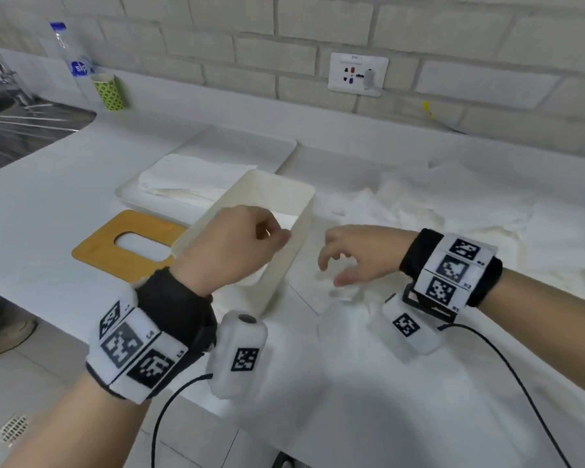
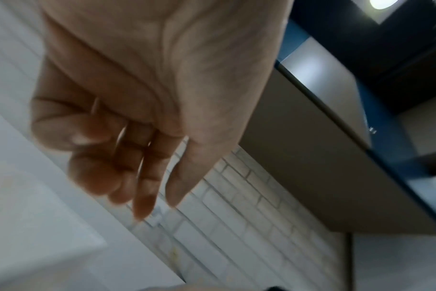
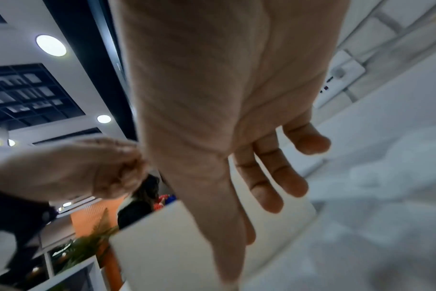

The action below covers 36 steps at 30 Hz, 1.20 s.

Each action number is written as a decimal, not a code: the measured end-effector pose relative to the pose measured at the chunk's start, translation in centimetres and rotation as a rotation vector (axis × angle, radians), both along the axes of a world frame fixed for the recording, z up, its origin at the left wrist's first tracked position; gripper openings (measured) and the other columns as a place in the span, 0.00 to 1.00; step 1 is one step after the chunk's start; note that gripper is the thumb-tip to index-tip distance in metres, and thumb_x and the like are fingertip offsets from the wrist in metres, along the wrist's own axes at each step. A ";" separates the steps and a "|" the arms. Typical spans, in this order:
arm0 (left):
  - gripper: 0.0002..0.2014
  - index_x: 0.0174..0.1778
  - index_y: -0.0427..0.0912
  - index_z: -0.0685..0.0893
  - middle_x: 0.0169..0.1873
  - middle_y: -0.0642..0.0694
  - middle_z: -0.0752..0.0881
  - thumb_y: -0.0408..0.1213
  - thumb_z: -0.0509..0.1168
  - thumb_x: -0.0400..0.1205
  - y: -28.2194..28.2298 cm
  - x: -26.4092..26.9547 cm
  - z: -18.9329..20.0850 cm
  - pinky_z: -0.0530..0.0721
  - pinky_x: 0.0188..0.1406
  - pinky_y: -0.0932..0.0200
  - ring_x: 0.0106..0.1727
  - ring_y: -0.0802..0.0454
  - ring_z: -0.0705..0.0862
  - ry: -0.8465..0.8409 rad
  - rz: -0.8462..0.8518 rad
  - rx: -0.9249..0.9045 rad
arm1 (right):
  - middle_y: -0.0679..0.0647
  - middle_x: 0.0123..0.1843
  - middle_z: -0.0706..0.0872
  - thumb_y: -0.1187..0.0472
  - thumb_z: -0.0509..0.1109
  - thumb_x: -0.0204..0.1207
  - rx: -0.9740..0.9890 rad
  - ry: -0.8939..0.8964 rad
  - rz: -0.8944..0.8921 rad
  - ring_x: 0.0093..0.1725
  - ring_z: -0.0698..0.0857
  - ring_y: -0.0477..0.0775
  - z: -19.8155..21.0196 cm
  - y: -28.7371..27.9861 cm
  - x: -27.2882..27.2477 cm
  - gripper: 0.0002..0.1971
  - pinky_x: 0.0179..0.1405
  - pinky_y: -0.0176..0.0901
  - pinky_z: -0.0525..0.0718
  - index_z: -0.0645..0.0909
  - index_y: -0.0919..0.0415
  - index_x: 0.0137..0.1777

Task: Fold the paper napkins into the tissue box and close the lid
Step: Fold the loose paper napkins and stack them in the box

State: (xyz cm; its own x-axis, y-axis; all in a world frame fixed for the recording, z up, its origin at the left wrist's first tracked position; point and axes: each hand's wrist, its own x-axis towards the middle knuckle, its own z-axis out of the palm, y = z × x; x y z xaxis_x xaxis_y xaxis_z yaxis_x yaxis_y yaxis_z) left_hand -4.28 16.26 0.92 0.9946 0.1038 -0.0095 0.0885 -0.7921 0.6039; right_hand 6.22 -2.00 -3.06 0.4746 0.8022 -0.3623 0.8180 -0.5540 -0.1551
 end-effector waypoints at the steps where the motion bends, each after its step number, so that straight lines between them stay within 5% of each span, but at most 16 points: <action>1: 0.11 0.40 0.46 0.84 0.33 0.52 0.82 0.49 0.64 0.81 -0.9 -0.4 -0.2 0.72 0.28 0.72 0.33 0.59 0.78 0.087 -0.055 -0.005 | 0.47 0.54 0.72 0.47 0.71 0.74 -0.074 0.019 0.036 0.53 0.69 0.47 -0.9 -0.2 -0.5 0.20 0.55 0.42 0.72 0.77 0.48 0.65; 5: 0.19 0.51 0.43 0.86 0.37 0.49 0.85 0.56 0.62 0.81 -3.7 -1.0 -2.7 0.76 0.39 0.63 0.39 0.52 0.83 0.483 -0.271 0.137 | 0.51 0.62 0.70 0.47 0.72 0.72 -0.206 -0.013 0.102 0.60 0.66 0.52 -3.7 0.0 -2.0 0.24 0.58 0.42 0.67 0.74 0.45 0.68; 9: 0.20 0.49 0.39 0.83 0.43 0.46 0.81 0.55 0.59 0.83 -5.2 -0.4 -6.0 0.74 0.42 0.61 0.44 0.51 0.78 0.539 -0.301 0.289 | 0.53 0.57 0.75 0.56 0.68 0.77 -0.120 -0.037 0.057 0.62 0.70 0.55 -4.9 0.2 -2.5 0.12 0.54 0.41 0.67 0.80 0.54 0.59; 13: 0.24 0.57 0.37 0.83 0.49 0.45 0.83 0.56 0.62 0.81 -6.0 0.1 -7.9 0.78 0.45 0.59 0.46 0.51 0.80 0.577 -0.266 0.295 | 0.56 0.56 0.80 0.62 0.63 0.77 -0.034 -0.012 0.012 0.60 0.73 0.55 -4.9 -0.4 -2.5 0.12 0.51 0.42 0.67 0.82 0.58 0.58; 20: 0.07 0.39 0.40 0.83 0.31 0.51 0.79 0.39 0.67 0.79 -6.8 0.5 -7.8 0.75 0.37 0.60 0.38 0.50 0.79 0.301 -0.138 0.012 | 0.50 0.43 0.78 0.62 0.70 0.75 0.244 0.029 -0.144 0.48 0.73 0.48 -2.8 -2.7 -1.7 0.06 0.54 0.45 0.73 0.85 0.64 0.47; 23: 0.07 0.35 0.42 0.81 0.28 0.53 0.77 0.36 0.65 0.80 -7.1 0.5 -7.3 0.70 0.28 0.66 0.31 0.56 0.76 0.183 -0.100 -0.010 | 0.49 0.42 0.81 0.61 0.71 0.75 0.369 0.088 -0.241 0.46 0.78 0.48 -2.6 -4.0 -1.5 0.06 0.48 0.32 0.74 0.85 0.63 0.46; 25: 0.07 0.38 0.43 0.81 0.29 0.53 0.78 0.36 0.62 0.81 -7.4 0.5 -7.0 0.69 0.24 0.71 0.30 0.60 0.75 0.086 -0.066 -0.039 | 0.46 0.40 0.81 0.62 0.71 0.75 0.472 0.147 -0.311 0.41 0.78 0.38 -2.3 -4.7 -1.3 0.05 0.42 0.21 0.71 0.85 0.63 0.44; 27: 0.07 0.40 0.42 0.81 0.28 0.51 0.80 0.36 0.61 0.83 -7.7 0.6 -6.6 0.71 0.25 0.72 0.29 0.60 0.75 -0.017 -0.027 -0.115 | 0.44 0.39 0.83 0.63 0.71 0.75 0.590 0.194 -0.352 0.39 0.79 0.33 -1.8 -5.3 -1.1 0.03 0.43 0.20 0.71 0.84 0.61 0.41; 31: 0.03 0.46 0.45 0.81 0.29 0.49 0.83 0.37 0.62 0.83 -8.8 0.8 -5.5 0.72 0.25 0.72 0.30 0.53 0.80 -0.137 0.050 -0.256 | 0.50 0.39 0.82 0.66 0.69 0.77 0.757 0.279 -0.414 0.40 0.80 0.47 -1.2 -6.3 -0.9 0.07 0.44 0.31 0.75 0.78 0.58 0.38; 34: 0.12 0.57 0.53 0.79 0.39 0.54 0.84 0.39 0.69 0.78 -9.4 0.5 -5.3 0.74 0.32 0.74 0.38 0.60 0.81 -0.117 0.002 -0.260 | 0.47 0.35 0.79 0.65 0.67 0.79 0.834 0.303 -0.473 0.38 0.78 0.49 -1.2 -6.8 -0.8 0.11 0.42 0.34 0.75 0.73 0.54 0.36; 36: 0.11 0.53 0.53 0.81 0.40 0.56 0.84 0.39 0.71 0.77 -10.1 0.3 -5.4 0.74 0.34 0.75 0.40 0.59 0.81 -0.120 -0.022 -0.235 | 0.47 0.34 0.77 0.65 0.65 0.80 0.890 0.299 -0.520 0.38 0.77 0.50 -1.2 -7.0 -1.0 0.12 0.40 0.33 0.73 0.71 0.54 0.36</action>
